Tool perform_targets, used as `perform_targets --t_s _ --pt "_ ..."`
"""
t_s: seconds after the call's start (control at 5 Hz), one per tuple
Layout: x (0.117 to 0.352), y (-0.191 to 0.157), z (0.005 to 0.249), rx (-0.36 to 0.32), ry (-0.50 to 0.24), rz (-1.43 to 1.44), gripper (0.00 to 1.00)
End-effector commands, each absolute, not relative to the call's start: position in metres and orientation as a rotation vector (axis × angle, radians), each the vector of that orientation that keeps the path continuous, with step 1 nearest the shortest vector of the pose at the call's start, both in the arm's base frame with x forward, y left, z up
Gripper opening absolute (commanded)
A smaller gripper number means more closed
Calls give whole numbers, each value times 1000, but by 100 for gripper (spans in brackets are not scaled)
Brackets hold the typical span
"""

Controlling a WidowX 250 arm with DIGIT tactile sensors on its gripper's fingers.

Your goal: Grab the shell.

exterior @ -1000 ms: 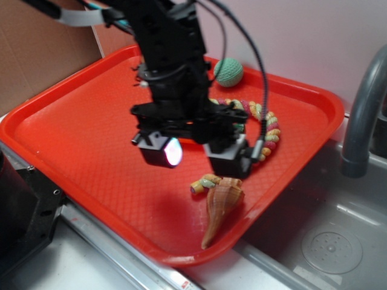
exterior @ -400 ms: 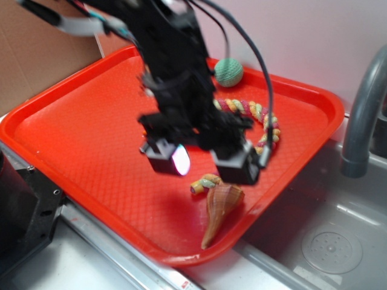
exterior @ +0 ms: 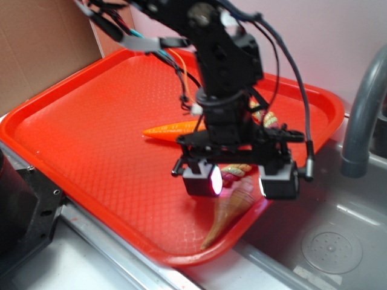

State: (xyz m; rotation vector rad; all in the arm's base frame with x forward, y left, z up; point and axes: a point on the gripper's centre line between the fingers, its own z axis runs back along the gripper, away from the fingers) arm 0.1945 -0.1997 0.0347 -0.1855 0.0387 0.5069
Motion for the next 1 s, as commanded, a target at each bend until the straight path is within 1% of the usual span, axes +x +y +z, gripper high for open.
perform_targets --t_s 0.0,0.2,0.4,0.6,0.8 --pt "187 -200 40 -180 33 457 100" --pt "165 -182 33 -149 14 380 100" --pt "156 -171 25 -167 22 286 100" --pt "155 -161 17 -175 46 223 100" --pt "162 -159 16 -155 64 172 100"
